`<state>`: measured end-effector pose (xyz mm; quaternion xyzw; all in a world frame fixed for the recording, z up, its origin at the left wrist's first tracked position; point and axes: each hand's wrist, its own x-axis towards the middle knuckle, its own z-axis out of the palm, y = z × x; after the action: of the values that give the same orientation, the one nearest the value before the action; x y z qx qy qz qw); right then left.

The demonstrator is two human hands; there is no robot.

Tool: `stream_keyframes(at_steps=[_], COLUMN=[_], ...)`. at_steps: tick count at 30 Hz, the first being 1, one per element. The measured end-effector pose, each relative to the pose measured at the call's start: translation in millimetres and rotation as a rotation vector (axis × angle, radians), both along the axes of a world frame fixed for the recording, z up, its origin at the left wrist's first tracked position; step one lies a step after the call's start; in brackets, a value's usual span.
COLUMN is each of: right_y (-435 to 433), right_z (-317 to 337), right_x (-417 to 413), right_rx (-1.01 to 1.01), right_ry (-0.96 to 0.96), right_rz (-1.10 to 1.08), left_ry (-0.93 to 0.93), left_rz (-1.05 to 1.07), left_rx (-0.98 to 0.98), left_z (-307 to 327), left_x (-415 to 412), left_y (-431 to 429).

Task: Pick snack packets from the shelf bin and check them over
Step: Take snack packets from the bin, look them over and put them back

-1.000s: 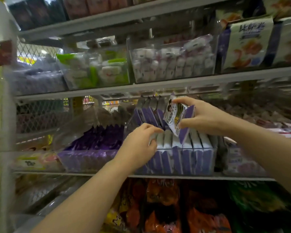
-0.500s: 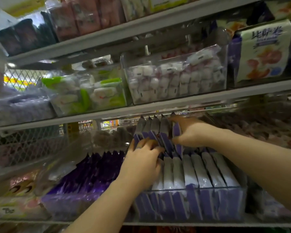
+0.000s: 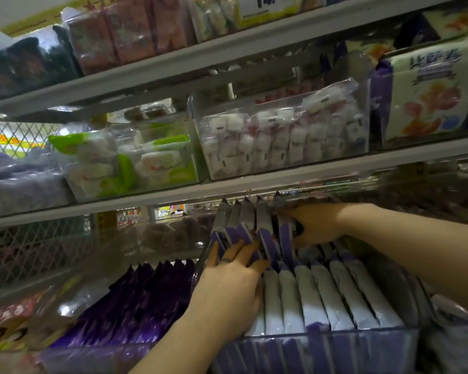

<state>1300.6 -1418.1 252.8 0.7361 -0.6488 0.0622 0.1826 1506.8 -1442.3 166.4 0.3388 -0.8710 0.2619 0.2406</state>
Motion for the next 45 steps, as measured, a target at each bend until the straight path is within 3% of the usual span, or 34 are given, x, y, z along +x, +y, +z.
stream_keyframes(at_steps=[8,13,16,21,31,35,38,45], right_y=[14,28,24,14,8,9,9,5], right_z=[3,0,-5,-5,-3,-6,-6,-7], right_x=[-19,-36,-34,-29,-28,-27,-27,-26], right_rx=[-0.051,-0.121,0.013,0.183,0.205,0.182,0.183,0.223], right_ry=[-0.141,0.12,0.083,0.108,0.099,0.127,0.104,0.059], right_rz=[0.067,-0.055,-0.01,0.055,0.081,0.082,0.084,0.074], left_ry=[0.045,-0.007,-0.087,-0.19,-0.232,-0.162,-0.234,-0.188], left_rz=[-0.083,-0.223,-0.201,-0.115,-0.039,-0.05,-0.018,-0.077], left_rx=[-0.148,-0.252,-0.288,-0.191,-0.326,-0.312,-0.25,-0.251], left_z=[13,18,22,27,20,16,18,17], left_x=[-2,-24,-39,-57,-55,-55,-53,-53], left_y=[15,10,1,-20,-27,-32,-25,-25])
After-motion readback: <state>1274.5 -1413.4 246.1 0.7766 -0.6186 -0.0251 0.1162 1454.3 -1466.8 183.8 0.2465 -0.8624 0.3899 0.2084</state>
